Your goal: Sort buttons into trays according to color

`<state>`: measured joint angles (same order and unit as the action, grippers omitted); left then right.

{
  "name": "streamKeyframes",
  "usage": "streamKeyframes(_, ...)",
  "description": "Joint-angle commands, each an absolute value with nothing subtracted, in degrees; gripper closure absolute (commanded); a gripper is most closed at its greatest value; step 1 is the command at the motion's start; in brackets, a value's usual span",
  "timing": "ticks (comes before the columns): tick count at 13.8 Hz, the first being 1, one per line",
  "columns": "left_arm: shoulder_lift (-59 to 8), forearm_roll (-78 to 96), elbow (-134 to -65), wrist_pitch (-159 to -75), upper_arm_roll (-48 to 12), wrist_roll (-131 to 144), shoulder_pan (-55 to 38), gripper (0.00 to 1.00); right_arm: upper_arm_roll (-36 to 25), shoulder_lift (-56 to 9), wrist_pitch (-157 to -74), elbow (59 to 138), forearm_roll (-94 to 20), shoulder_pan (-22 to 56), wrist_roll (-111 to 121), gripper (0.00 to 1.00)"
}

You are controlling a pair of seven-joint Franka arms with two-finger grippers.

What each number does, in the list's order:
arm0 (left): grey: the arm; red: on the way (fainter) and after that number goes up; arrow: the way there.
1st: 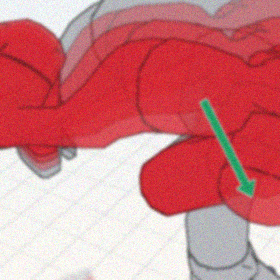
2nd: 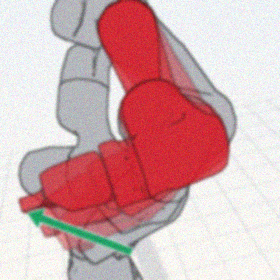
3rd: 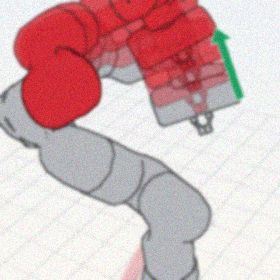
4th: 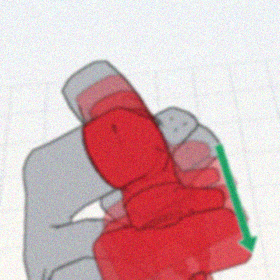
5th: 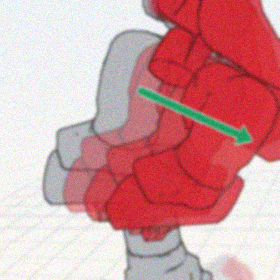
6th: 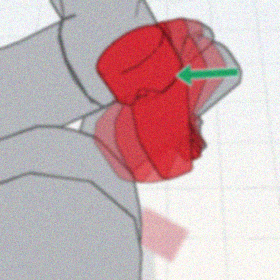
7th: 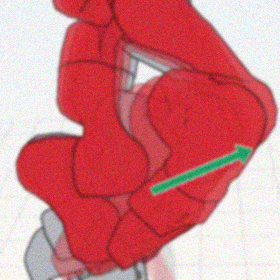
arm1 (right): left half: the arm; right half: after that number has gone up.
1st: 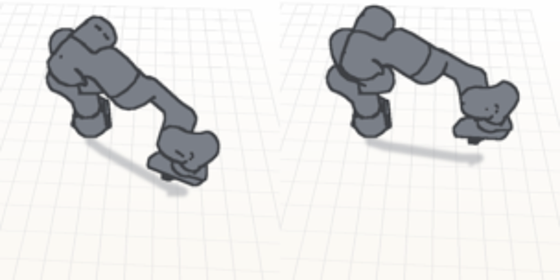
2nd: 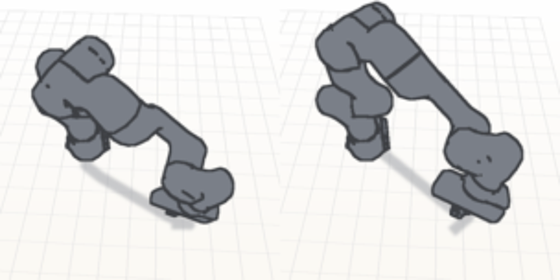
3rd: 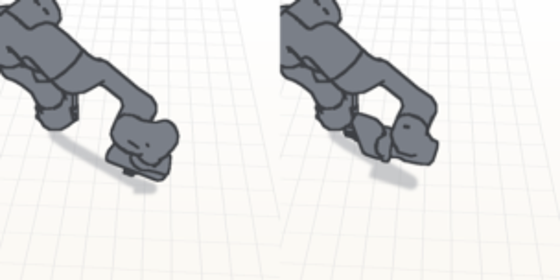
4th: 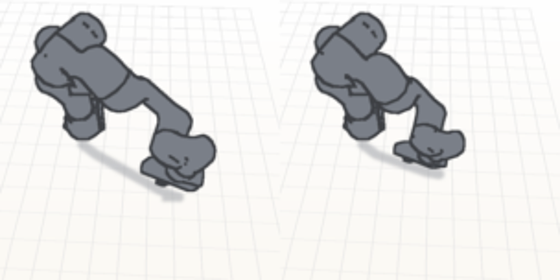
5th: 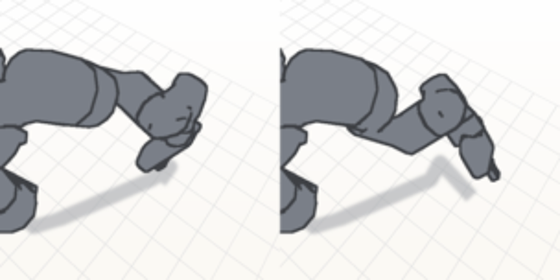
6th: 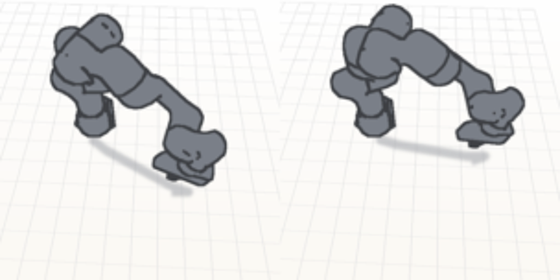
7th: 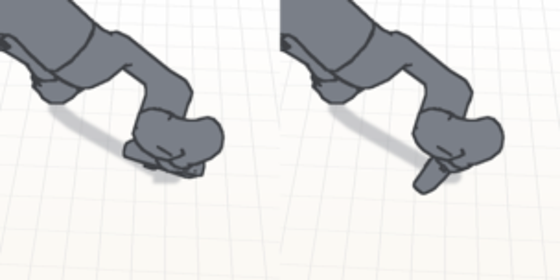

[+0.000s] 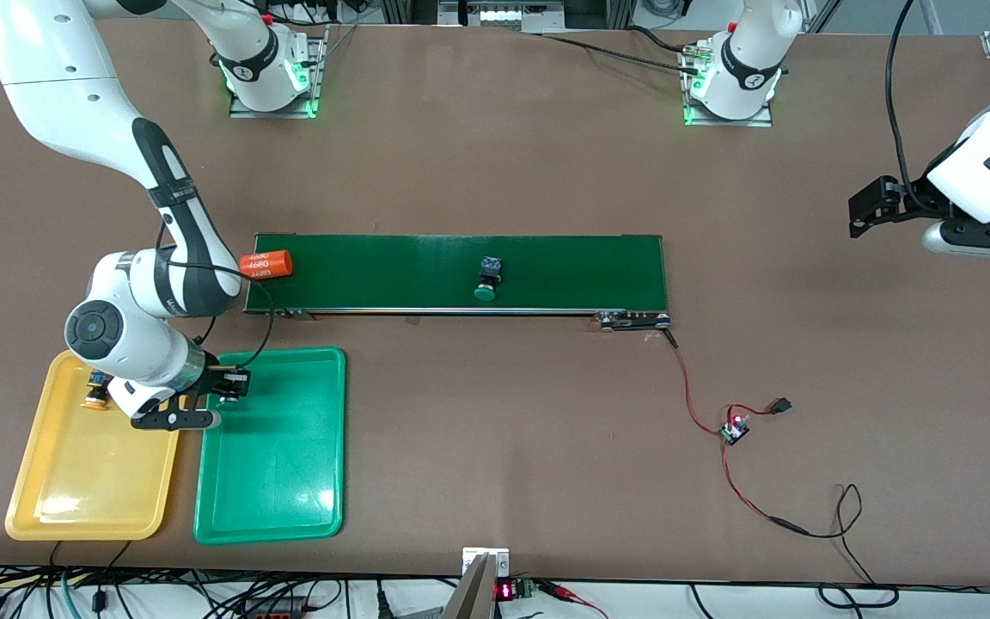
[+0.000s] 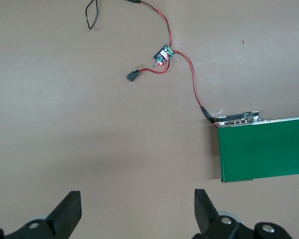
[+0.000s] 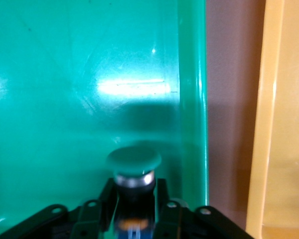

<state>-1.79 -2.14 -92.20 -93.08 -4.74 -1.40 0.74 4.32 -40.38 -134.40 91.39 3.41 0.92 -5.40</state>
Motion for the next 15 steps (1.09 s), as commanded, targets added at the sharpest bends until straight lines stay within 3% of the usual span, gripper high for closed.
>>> streamKeyframes(1, -2.6, -2.1, -90.3, -91.8, -4.8, -1.7, 0.6, 0.0, 4.4, -40.3, -133.8, 90.6, 2.2, 1.6, -5.6, 0.28)
streamKeyframes(4, -2.6, -2.1, -90.3, -91.8, -4.8, -1.7, 0.6, 0.0, 4.9, -36.3, -132.8, 95.3, 2.1, 1.8, -6.5, 0.26)
streamKeyframes(9, -2.6, -2.1, -90.3, -91.8, -4.8, -1.7, 0.6, 0.0, 12.0, -24.5, -125.3, 104.4, 1.9, 2.1, -20.6, 0.0)
streamKeyframes(12, -2.6, -2.0, -90.3, -91.8, -4.8, -1.7, 0.5, 0.0, 17.6, -19.0, -125.1, 110.3, 1.9, 2.9, -28.4, 0.0)
streamKeyframes(15, -2.6, -2.0, -90.3, -91.8, -4.8, -1.7, 0.6, 0.0, 22.0, -18.4, -126.2, 110.9, 2.0, 6.5, -40.4, 0.0)
